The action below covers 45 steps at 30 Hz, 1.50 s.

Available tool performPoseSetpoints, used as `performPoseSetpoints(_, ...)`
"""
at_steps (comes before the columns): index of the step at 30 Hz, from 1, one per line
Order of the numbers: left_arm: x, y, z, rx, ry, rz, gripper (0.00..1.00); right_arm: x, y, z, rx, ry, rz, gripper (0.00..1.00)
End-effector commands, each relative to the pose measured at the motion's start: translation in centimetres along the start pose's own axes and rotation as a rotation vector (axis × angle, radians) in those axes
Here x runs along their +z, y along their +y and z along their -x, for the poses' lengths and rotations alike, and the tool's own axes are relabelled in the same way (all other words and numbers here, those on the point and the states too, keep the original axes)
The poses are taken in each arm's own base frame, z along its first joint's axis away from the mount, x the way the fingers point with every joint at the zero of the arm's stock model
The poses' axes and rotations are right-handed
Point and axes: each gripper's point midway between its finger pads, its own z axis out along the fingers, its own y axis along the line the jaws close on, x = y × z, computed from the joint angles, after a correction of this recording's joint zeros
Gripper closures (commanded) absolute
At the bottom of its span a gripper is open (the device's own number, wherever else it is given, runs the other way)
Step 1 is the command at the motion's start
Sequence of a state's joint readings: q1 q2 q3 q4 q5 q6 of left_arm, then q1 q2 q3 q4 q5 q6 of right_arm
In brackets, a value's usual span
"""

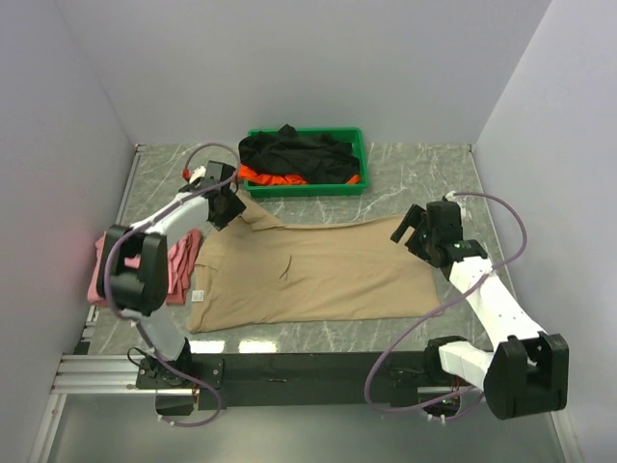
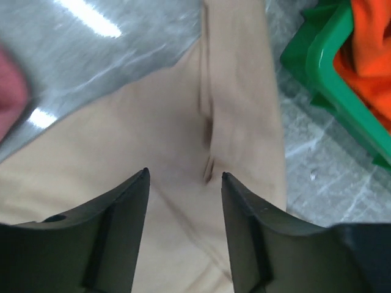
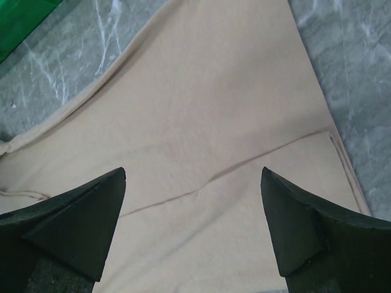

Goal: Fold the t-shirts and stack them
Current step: Fold the tshirt

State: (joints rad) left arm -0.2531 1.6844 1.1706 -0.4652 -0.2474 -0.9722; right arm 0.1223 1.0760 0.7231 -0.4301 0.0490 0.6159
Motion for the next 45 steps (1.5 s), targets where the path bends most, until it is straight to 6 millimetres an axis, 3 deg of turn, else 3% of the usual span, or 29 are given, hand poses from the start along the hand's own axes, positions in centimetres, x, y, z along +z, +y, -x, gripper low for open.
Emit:
performPoseSetpoints(1, 1.6, -3.0, 2.0, 0.004, 0.003, -0.077, 0.45, 0.2, 1.1, 2.7, -0.014, -0.073, 0.001, 0.03)
performPoseSetpoints(9, 4.9, -3.7, 0.7, -0.013, 0.061, -0.089, 0.55, 1.7, 1.8, 3.2, -0.01, -0.051, 0.005, 0.03)
performPoseSetpoints(24, 6.9, -5.3, 0.1, -0.043, 0.097, -0.127, 0.63, 3.1, 2.2, 2.7, -0.007, -0.014, 0.012, 0.04)
performPoseSetpoints(27, 7.1, -5.6, 0.1, -0.052, 0.1, -0.132, 0.7, 3.1, 2.3, 2.7, -0.005, -0.012, 0.018, 0.04)
performPoseSetpoints(29, 7.3, -5.5, 0.2, -0.056, 0.098, -0.121, 0.82, 3.1, 2.4, 2.6, -0.011, -0.01, 0.021, 0.04)
performPoseSetpoints(31, 7.0, -5.3, 0.7, -0.055, 0.087, -0.088, 0.94, 3.1, 2.3, 2.6, -0.014, -0.012, 0.018, 0.04)
performPoseSetpoints(33, 6.3, -5.5, 1.3, -0.054, 0.075, -0.087, 0.99, 3.2, 1.8, 2.9, -0.016, -0.023, -0.014, 0.02)
performPoseSetpoints(39, 4.0, -4.9, 2.2, -0.047, 0.042, -0.084, 1.0, 4.0, 2.0, 4.0, -0.032, -0.029, -0.049, 0.01)
performPoseSetpoints(42, 3.1, -4.4, 1.8, -0.044, 0.046, -0.095, 0.99, 4.7, 2.8, 6.3, -0.023, -0.064, -0.072, 0.01)
performPoseSetpoints(44, 2.8, -4.0, 1.5, -0.048, 0.055, -0.088, 0.99, 5.9, 2.8, 6.8, -0.02, -0.046, -0.098, 0.01)
performPoseSetpoints(45, 2.4, -3.7, 1.3, -0.048, 0.056, -0.091, 0.99, 6.1, 3.8, 8.2, -0.015, -0.061, -0.085, 0.01)
